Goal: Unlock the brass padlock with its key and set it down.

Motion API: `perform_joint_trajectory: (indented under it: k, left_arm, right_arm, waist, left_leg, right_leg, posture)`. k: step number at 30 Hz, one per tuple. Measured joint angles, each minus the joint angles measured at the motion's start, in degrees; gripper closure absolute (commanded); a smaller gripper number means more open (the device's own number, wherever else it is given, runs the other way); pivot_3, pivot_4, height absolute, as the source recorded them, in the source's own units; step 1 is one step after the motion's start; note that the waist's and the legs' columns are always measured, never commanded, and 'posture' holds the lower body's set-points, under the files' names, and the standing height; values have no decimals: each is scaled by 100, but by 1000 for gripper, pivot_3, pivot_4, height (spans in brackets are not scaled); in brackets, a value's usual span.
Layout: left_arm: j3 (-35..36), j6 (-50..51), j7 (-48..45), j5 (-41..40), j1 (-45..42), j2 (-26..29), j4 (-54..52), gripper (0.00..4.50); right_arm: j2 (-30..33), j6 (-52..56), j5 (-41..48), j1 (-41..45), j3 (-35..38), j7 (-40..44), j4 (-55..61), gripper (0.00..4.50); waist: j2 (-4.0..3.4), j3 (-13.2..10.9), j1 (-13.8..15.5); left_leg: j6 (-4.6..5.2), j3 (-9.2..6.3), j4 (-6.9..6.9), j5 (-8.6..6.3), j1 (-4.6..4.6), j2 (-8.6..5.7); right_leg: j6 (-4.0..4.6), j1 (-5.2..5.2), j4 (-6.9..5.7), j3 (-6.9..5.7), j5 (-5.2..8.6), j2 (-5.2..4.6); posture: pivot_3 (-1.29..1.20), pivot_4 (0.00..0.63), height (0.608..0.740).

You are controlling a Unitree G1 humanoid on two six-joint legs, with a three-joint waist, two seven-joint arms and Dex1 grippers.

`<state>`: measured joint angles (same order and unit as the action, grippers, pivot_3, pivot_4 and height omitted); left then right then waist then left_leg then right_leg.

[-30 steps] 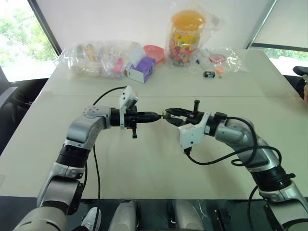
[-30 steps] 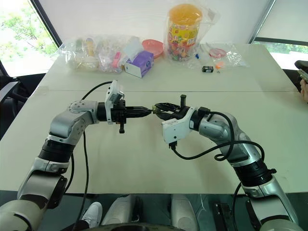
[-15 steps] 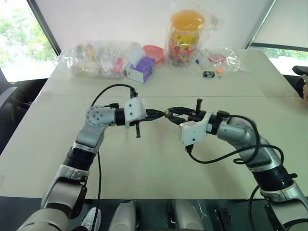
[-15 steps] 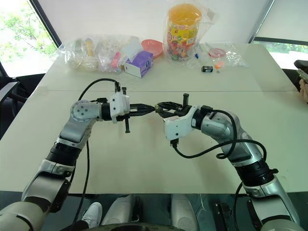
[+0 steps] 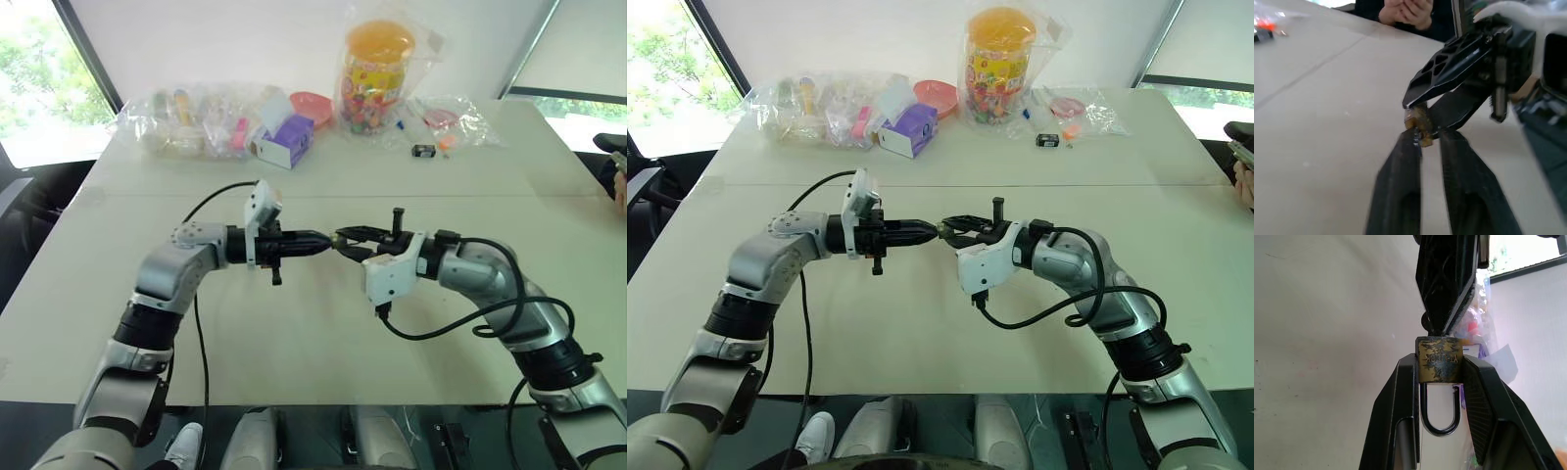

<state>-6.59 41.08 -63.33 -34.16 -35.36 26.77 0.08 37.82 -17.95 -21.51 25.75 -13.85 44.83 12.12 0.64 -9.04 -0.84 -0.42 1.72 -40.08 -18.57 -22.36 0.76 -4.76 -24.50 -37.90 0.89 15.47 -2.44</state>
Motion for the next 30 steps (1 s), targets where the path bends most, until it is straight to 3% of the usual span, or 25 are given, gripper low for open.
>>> perform_joint_trajectory:
  k: [4, 24, 27, 30]
  left_arm:
    - [162, 703, 136, -420, -8, -12, -155, 525]
    - [149, 452, 714, -140, -38, -510, 214, 525]
    - [139, 424, 715, -134, -39, -586, 256, 1336]
    - [108, 331, 713, -111, -39, -655, 383, 2875]
  right_arm:
    - [4, 15, -13, -1, -24, 0, 0, 3835]
    - [3, 135, -24, -1, -25, 0, 74, 3835]
    - [-5, 162, -26, -1, -29, 0, 185, 3835]
    - [-9, 230, -28, -3, -41, 0, 241, 3835]
  waist:
    - [0, 0, 20]
    - [1, 0, 18]
    - [1, 0, 17]
    - [1, 0, 18]
  left_leg:
    - [-1, 0, -2, 0, 0, -2]
    - [-3, 1, -2, 2, 0, -5]
    - [-3, 0, -2, 2, 0, -4]
    - [-3, 0, -2, 2, 0, -5]
  right_leg:
    - [0, 1, 0, 0, 0, -4]
    - [0, 1, 1, 1, 0, -7]
    - [0, 1, 1, 1, 0, -7]
    - [0, 1, 1, 1, 0, -7]
  posture:
    - [0, 150, 735]
    - [0, 150, 735]
    - [0, 150, 735]
    - [0, 150, 735]
